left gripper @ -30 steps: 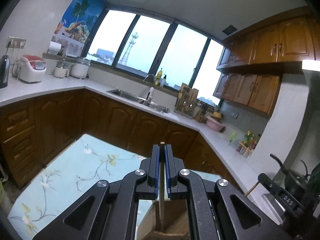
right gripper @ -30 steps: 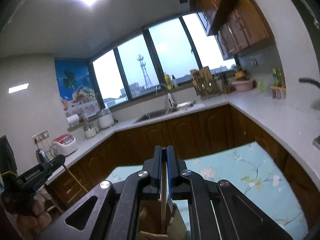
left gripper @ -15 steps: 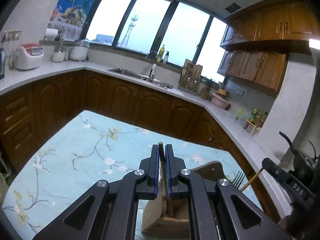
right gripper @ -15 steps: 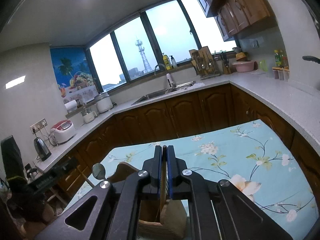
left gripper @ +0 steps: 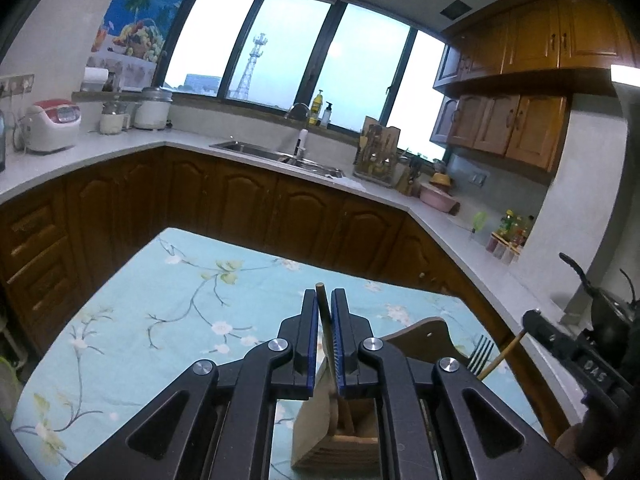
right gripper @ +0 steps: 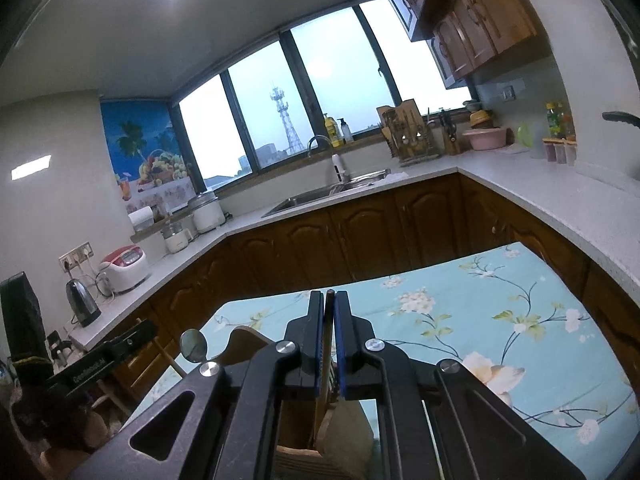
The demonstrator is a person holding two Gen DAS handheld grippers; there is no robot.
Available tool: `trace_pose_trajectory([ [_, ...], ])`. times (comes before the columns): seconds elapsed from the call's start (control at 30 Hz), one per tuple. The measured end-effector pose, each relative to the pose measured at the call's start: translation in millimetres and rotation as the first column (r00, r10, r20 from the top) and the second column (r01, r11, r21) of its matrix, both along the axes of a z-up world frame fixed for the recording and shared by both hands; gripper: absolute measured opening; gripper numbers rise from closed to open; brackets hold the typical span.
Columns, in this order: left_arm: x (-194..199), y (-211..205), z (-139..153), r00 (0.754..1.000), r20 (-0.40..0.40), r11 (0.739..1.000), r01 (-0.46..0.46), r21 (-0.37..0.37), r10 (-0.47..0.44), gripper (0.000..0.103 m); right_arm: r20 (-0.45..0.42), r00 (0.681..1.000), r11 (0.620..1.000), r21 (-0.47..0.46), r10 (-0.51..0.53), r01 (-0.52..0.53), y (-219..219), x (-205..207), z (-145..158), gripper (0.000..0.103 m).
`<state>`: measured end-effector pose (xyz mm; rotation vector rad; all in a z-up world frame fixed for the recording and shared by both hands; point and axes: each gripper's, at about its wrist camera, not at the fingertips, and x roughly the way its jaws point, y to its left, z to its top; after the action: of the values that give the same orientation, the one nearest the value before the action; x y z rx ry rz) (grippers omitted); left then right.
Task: Organize utensils
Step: 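Lower the chopsticks into the caddy and open both tools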
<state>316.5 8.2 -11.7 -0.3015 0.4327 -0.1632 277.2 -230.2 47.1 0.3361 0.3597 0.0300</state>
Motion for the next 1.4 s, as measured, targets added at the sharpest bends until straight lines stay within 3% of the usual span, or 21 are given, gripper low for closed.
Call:
trace_pose_trajectory([
  [0.2,4.1,0.5,6.6,1.000,-0.010,1.000,0.006,0.013,-0.006,0.007,-0.052,0.998,0.999,0.045,0.018,-0.015,-7.2,4.4,-8.9,0.009],
  [0.43,7.1,-1.6,7.8,0.999,-0.028,1.000,0.017,0.016,-0.017,0.009,-0.075,0.997,0.999,0.024,0.023,-0.022,-2.5,4.6,-8.3,0.010],
  [0.53,9.6,-1.1,9.3,0.999,-0.042,1.000,0.012,0.012,-0.012,0.020,-0.082,0.996,0.999,0.029,0.025,-0.022,-1.5,3.4,-8.6,0.011],
  [0.6,9.4,-1.5,11.4,0.999,-0.040,1.000,0.008,0.009,-0.007,0.025,-0.088,0.996,0.999,0.040,0.023,-0.020,-2.9,3.2,-8.6,0.018],
  [0.67,7.5,-1.3,13.7,0.999,-0.038,1.000,0.009,0.010,-0.009,0.028,-0.087,0.996,0.999,0.051,0.020,-0.016,-4.9,1.6,-8.6,0.045],
  [0.87,-4.3,-1.6,14.0,0.999,-0.037,1.000,-0.001,0.011,0.001,0.065,-0.065,0.998,0.996,0.083,0.024,-0.018,-7.5,-10.7,-6.4,0.086],
  [0.9,-7.4,-0.9,13.2,0.999,-0.039,1.000,-0.003,0.011,0.004,0.072,-0.063,0.998,0.996,0.084,0.024,-0.019,-7.6,-13.5,-6.4,0.088],
  [1.17,-34.8,4.9,11.0,0.997,-0.078,0.999,-0.021,0.028,0.023,0.091,-0.082,0.997,0.997,0.075,0.006,0.000,-6.6,-34.2,-6.9,0.100],
  [1.4,-60.8,15.5,17.4,0.994,-0.102,0.999,-0.039,0.008,0.039,0.093,-0.104,0.994,0.999,0.034,0.016,-0.012,3.3,-56.3,-8.8,0.102],
])
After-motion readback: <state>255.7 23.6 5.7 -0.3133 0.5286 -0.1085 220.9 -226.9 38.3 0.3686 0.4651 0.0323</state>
